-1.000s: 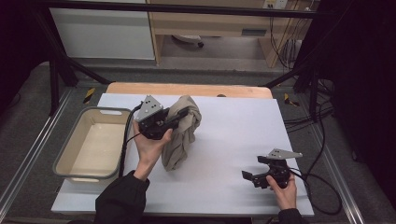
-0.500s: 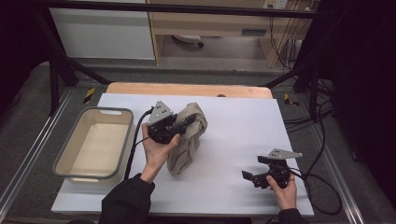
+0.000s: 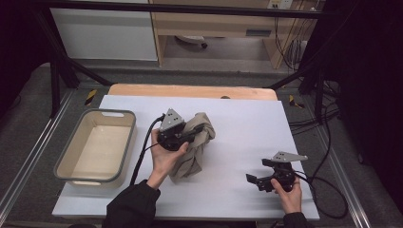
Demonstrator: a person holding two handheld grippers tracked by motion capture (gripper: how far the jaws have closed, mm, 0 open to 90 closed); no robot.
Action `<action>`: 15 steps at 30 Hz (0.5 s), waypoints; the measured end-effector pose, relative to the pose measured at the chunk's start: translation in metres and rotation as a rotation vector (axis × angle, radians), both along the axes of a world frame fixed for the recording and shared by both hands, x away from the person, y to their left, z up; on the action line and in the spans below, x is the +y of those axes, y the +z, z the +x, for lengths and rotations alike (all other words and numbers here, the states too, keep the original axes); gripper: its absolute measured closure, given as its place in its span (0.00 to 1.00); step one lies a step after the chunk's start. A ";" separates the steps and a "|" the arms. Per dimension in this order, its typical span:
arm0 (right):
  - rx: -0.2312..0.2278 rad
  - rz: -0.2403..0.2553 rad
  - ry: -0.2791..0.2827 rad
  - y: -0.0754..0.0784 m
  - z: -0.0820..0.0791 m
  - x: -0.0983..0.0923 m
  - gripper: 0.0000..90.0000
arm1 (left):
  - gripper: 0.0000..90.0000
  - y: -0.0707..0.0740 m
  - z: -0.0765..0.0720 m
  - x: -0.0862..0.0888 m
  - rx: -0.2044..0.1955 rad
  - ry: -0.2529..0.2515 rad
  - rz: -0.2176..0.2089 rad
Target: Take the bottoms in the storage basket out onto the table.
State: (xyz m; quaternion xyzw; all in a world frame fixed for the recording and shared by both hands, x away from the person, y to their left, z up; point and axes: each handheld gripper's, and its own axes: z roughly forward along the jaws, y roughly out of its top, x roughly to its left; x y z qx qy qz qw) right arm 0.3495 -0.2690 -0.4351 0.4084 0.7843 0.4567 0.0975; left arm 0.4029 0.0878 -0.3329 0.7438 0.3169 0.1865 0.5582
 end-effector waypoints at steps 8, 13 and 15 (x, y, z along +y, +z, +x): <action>0.002 -0.002 0.000 0.000 0.000 0.000 0.01 | 0.77 -0.012 0.002 -0.005 0.034 -0.006 0.043; 0.000 -0.002 0.000 0.000 0.000 0.000 0.01 | 0.75 -0.021 0.002 -0.009 0.063 -0.008 0.069; 0.001 -0.001 -0.001 0.000 0.000 0.000 0.01 | 0.74 -0.025 0.003 -0.011 0.079 -0.011 0.079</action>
